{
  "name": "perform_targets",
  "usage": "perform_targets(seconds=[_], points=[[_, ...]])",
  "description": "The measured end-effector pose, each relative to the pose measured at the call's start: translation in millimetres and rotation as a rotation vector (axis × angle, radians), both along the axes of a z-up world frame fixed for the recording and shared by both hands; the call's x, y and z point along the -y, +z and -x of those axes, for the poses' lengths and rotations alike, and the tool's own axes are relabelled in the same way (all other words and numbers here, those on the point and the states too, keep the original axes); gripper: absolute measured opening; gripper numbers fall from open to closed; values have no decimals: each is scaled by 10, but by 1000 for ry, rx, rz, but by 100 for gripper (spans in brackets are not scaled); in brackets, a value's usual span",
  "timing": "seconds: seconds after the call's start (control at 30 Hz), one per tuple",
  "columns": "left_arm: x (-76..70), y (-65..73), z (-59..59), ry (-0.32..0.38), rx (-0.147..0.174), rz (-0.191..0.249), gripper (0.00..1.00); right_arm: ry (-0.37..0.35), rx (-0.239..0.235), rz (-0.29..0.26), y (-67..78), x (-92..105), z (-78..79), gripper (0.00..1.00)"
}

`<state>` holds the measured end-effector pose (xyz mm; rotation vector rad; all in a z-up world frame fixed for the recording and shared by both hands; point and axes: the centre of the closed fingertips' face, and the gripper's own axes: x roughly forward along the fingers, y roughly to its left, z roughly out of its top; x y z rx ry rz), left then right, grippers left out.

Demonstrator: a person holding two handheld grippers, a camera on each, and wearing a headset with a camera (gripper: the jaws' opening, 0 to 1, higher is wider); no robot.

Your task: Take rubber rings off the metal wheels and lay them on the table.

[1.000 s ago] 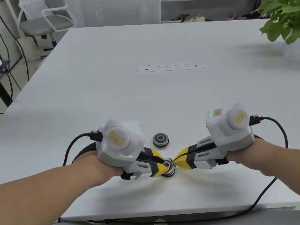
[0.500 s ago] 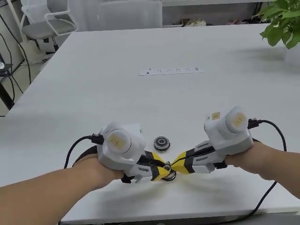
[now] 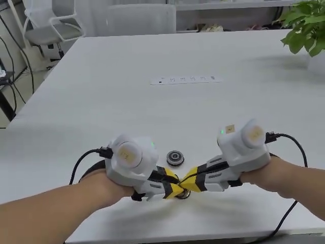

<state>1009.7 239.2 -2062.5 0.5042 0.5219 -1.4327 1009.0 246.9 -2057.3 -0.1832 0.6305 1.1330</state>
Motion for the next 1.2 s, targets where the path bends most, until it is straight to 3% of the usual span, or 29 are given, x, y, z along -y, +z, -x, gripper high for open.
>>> perform_targets(seconds=[0.5, 0.67, 0.73, 0.87, 0.97, 1.2], points=[[8, 2, 7, -2, -6, -9, 7, -14, -8, -3, 0, 14, -3, 0], [12, -1, 8, 3, -21, -9, 8, -14, -10, -6, 2, 10, -2, 0], [12, 4, 17, -10, -5, -20, 8, -14, -11, -6, 2, 10, 0, 0], [11, 7, 21, -12, -11, -28, 10, -17, -12, -10, 11, 14, -2, 0], [-16, 14, 34, -37, 11, -49, 10, -20, -13, -17, 26, 16, -8, 0], [-26, 159, 36, -45, 15, -25, 14, -28, -15, -33, 56, 13, -29, 0]])
